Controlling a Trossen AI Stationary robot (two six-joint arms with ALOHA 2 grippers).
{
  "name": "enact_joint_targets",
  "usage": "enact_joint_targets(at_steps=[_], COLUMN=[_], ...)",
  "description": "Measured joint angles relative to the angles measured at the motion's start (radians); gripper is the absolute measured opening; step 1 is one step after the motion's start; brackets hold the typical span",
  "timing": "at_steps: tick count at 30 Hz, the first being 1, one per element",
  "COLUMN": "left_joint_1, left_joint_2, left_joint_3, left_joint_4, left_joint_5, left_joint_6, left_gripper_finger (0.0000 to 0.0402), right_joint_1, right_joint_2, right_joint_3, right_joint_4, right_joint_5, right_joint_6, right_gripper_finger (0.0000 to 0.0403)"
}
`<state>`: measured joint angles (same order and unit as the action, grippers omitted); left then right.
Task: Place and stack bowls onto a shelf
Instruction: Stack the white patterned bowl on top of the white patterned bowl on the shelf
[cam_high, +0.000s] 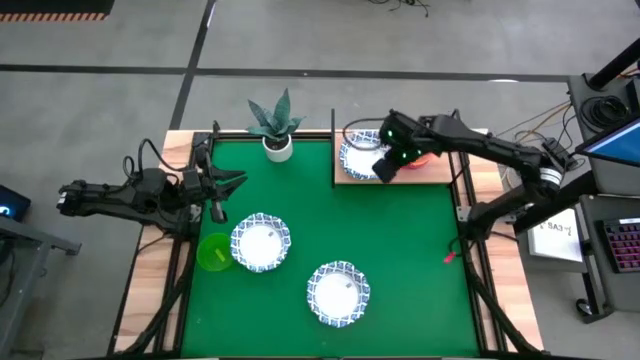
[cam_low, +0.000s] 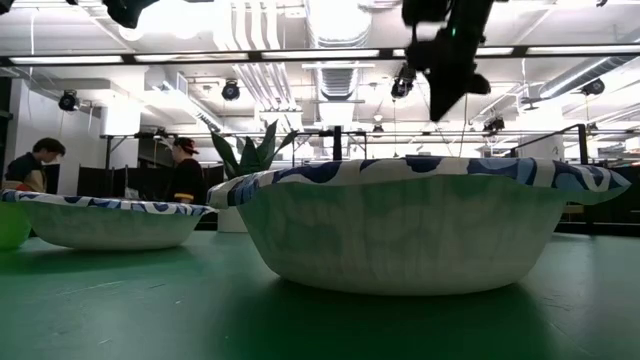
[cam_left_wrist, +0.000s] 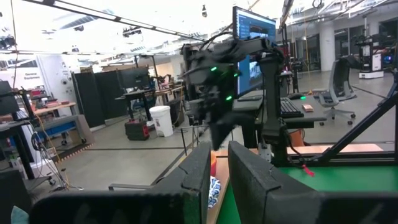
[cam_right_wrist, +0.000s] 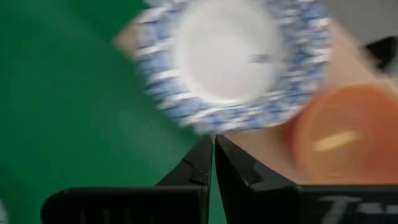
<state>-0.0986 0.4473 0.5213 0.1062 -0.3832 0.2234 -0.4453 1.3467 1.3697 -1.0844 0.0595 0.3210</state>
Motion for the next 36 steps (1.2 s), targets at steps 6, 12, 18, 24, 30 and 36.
enact_joint_targets(at_steps=[6,12,18,24,30,36], left_joint_1=[0.0,0.0,0.0,0.0,0.0,0.0], left_joint_2=[0.006,0.017,0.016,0.016,0.017,0.017], left_joint_3=[0.0,0.0,0.0,0.0,0.0,0.0], left_joint_4=[0.0,0.006,0.009,0.011,0.014,0.013], left_joint_5=[0.0,0.0,0.0,0.0,0.0,0.0], left_joint_6=[0.0,0.0,0.0,0.0,-0.001,-0.004], left_gripper_finger=[0.004,0.004,0.004,0.004,0.004,0.004], right_joint_1=[0.193,0.36,0.483,0.544,0.609,0.654], right_joint_2=[-0.043,-0.006,0.115,0.247,0.348,0.394], right_joint_3=[-0.023,-0.049,-0.055,-0.055,-0.055,-0.055], right_joint_4=[0.068,0.092,0.125,0.179,0.363,0.403], right_joint_5=[-0.038,-0.034,-0.053,-0.121,-0.254,-0.19], right_joint_6=[0.217,0.401,0.466,0.491,0.249,0.108], right_gripper_finger=[0.0016,0.0081,0.0173,0.0204,0.0195,0.0181])
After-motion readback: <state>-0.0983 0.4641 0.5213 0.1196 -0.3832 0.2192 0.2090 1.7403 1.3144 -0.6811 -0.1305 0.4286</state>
